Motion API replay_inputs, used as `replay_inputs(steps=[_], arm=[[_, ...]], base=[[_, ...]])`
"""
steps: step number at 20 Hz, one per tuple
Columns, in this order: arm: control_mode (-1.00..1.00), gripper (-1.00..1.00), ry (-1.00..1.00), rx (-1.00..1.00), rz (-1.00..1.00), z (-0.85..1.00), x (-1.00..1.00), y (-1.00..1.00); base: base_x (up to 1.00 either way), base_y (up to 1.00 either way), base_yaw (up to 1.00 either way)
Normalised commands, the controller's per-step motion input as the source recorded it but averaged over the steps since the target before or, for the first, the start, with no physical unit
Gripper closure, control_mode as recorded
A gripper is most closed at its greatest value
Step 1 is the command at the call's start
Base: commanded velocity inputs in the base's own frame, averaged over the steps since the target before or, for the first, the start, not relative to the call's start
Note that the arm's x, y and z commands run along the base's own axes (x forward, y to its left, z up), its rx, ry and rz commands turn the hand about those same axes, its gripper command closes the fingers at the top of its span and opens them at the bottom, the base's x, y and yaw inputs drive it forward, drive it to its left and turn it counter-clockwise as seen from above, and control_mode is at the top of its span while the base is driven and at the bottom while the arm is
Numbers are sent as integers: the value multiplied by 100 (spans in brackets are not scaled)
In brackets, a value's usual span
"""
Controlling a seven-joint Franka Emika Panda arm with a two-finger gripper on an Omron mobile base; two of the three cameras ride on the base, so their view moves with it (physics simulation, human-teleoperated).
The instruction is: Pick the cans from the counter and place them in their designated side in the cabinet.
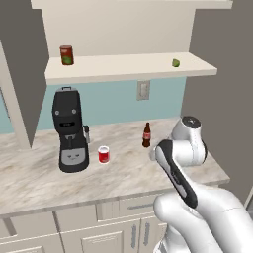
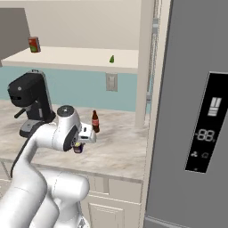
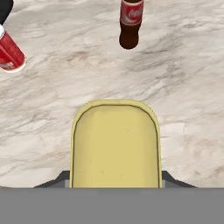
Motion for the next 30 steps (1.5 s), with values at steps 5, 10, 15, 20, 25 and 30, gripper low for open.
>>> replay_inputs(steps=[5, 10, 15, 20, 25, 30], arm=[[-100, 100, -4, 0, 3, 45, -34, 9], [-100, 100, -1, 0, 1, 44, -38, 10], [-100, 100, 0, 0, 1, 40, -41, 8], [-100, 100, -1, 0, 2, 42, -43, 7], [-100, 100, -5, 0, 3, 35, -42, 7], [-100, 100, -6, 0, 4, 36, -41, 6]], base=[[0, 0, 0], [0, 0, 0], [0, 0, 0], [0, 0, 0], [0, 0, 0], [0, 0, 0]])
